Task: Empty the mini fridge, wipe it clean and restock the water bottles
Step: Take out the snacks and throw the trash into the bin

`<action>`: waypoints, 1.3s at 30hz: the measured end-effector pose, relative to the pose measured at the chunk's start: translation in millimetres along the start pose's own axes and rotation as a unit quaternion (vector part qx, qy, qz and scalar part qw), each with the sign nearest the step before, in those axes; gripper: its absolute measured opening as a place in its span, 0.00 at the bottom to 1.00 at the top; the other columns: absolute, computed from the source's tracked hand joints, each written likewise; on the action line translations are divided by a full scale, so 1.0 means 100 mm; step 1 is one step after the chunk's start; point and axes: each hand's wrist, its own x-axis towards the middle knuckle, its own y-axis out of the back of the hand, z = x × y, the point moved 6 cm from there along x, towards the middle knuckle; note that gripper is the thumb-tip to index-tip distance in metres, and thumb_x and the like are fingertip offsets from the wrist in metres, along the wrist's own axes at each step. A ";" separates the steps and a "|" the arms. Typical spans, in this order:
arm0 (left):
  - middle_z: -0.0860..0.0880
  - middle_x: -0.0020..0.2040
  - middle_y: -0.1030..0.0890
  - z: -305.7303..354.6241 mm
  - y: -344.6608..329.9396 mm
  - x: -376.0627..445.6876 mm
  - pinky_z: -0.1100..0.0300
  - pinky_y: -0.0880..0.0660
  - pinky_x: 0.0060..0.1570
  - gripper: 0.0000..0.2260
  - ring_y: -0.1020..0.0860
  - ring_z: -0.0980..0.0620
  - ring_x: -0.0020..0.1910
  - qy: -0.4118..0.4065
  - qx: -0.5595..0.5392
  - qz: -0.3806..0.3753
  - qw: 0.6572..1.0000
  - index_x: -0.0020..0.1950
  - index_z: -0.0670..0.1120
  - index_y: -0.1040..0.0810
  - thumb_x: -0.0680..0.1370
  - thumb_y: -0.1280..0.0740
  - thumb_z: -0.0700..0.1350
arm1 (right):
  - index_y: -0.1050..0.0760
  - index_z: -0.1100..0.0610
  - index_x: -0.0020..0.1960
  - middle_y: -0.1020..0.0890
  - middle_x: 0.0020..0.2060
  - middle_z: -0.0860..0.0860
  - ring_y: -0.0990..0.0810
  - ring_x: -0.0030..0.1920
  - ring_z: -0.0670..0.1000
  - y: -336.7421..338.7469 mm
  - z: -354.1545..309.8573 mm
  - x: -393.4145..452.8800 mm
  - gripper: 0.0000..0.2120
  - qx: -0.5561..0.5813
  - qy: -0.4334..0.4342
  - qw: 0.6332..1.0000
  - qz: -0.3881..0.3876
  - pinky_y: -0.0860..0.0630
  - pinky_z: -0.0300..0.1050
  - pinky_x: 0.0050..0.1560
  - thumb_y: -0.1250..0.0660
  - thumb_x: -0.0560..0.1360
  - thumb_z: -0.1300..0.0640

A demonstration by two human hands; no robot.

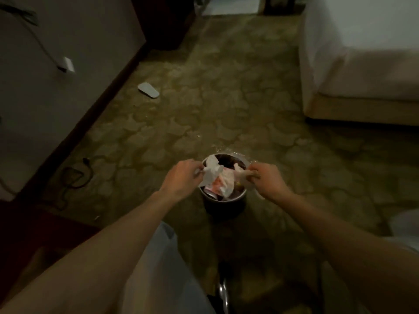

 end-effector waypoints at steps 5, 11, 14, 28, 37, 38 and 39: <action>0.49 0.52 0.19 -0.02 -0.70 0.55 0.56 0.25 0.44 0.08 0.22 0.51 0.48 0.007 0.005 -0.036 0.999 0.56 0.46 0.20 0.79 0.35 0.44 | 0.18 0.57 0.54 0.16 0.50 0.50 0.24 0.46 0.43 -0.28 0.45 0.31 0.09 0.037 -0.031 0.999 -0.012 0.33 0.31 0.39 0.34 0.77 0.62; 0.49 0.46 0.21 -0.29 -1.22 1.03 0.54 0.22 0.41 0.05 0.22 0.50 0.42 0.092 0.017 -0.017 0.995 0.49 0.46 0.23 0.80 0.36 0.46 | 0.21 0.59 0.60 0.18 0.56 0.54 0.20 0.53 0.50 -0.79 0.67 0.87 0.13 0.096 -0.079 0.992 0.000 0.22 0.42 0.50 0.35 0.77 0.63; 0.47 0.53 0.21 -0.46 -1.52 1.15 0.56 0.23 0.43 0.07 0.22 0.49 0.48 0.125 0.009 -0.031 0.992 0.56 0.46 0.24 0.80 0.36 0.47 | 0.23 0.58 0.65 0.19 0.60 0.54 0.20 0.55 0.51 -1.08 0.71 1.06 0.15 0.092 -0.083 0.992 -0.025 0.21 0.46 0.52 0.35 0.79 0.59; 0.49 0.72 0.31 -0.55 -1.43 0.94 0.48 0.26 0.62 0.23 0.31 0.48 0.69 0.080 0.026 -0.058 0.995 0.73 0.49 0.33 0.79 0.36 0.51 | 0.21 0.54 0.62 0.18 0.56 0.53 0.20 0.53 0.55 -0.96 0.57 0.90 0.16 0.008 -0.063 0.998 -0.022 0.22 0.49 0.51 0.36 0.76 0.53; 0.49 0.67 0.27 -0.38 -0.64 0.55 0.51 0.25 0.57 0.18 0.28 0.49 0.64 0.063 0.049 -0.009 0.997 0.69 0.49 0.29 0.80 0.37 0.52 | 0.21 0.52 0.60 0.19 0.55 0.51 0.21 0.55 0.52 -0.62 0.00 0.59 0.13 -0.047 0.024 0.998 -0.023 0.21 0.52 0.53 0.36 0.77 0.53; 0.49 0.67 0.27 -0.38 -0.52 0.47 0.51 0.25 0.57 0.17 0.28 0.48 0.64 0.066 0.055 0.000 0.996 0.68 0.49 0.28 0.80 0.38 0.52 | 0.22 0.51 0.62 0.19 0.57 0.51 0.21 0.55 0.51 -0.59 -0.10 0.57 0.14 -0.058 0.035 0.997 -0.025 0.21 0.52 0.53 0.36 0.77 0.54; 0.49 0.67 0.27 -0.38 -0.40 0.39 0.50 0.25 0.57 0.17 0.28 0.48 0.65 0.069 0.060 0.009 0.996 0.68 0.49 0.28 0.80 0.38 0.53 | 0.23 0.52 0.64 0.19 0.57 0.51 0.20 0.53 0.50 -0.55 -0.22 0.55 0.16 -0.068 0.047 0.996 -0.025 0.20 0.51 0.52 0.35 0.77 0.54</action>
